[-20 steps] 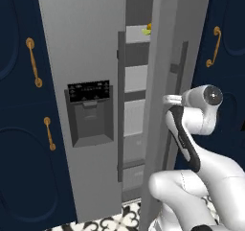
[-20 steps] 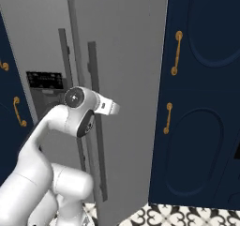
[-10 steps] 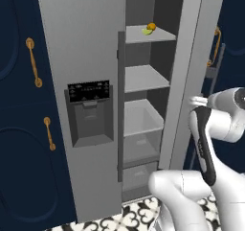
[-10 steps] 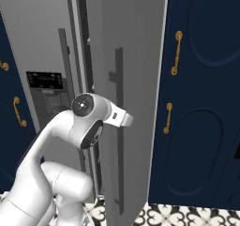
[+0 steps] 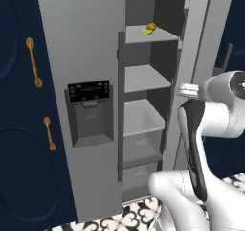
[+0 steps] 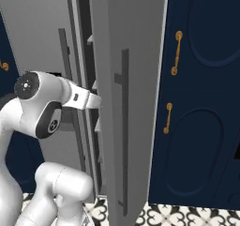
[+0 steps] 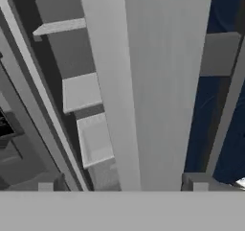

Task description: Grab a lemon wedge from the fridge and one ice cube from the ice bowl, and put them in the glass of lemonade.

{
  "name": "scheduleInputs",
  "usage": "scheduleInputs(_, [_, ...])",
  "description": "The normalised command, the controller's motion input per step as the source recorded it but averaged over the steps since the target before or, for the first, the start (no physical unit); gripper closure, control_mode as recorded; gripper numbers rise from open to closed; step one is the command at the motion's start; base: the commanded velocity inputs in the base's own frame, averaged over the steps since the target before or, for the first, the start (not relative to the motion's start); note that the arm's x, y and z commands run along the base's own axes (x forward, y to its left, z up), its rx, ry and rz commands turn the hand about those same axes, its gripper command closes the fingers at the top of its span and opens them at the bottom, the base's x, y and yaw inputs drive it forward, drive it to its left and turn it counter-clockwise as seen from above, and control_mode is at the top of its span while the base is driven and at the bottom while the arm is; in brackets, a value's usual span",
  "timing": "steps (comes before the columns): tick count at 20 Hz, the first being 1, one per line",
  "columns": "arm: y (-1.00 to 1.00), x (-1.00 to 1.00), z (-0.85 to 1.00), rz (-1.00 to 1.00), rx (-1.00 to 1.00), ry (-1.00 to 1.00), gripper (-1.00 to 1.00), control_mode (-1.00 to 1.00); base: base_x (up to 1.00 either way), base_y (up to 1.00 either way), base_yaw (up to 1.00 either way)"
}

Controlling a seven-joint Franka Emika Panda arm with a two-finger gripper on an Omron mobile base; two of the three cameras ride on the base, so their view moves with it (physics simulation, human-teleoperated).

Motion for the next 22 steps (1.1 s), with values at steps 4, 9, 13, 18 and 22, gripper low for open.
scheduleInputs(4, [1.0,0.17,0.43,-0.03,-0.35,0.13,-1.0,-1.0,0.0,0.0,0.0])
scheduleInputs(9, [0.91,0.87,-0.05,-0.15,-0.47,0.23,-1.0,-1.0,0.0,0.0,0.0])
scheduleInputs(13, [0.12,0.9,-0.07,-0.19,-0.41,0.26,-1.0,-1.0,0.0,0.0,0.0])
scheduleInputs(18, [-0.14,0.98,-0.14,-0.15,-0.37,0.3,-1.0,-1.0,0.0,0.0,0.0])
scheduleInputs(22, [-0.34,0.87,-0.23,-0.13,-0.29,0.26,-1.0,-1.0,0.0,0.0,0.0])
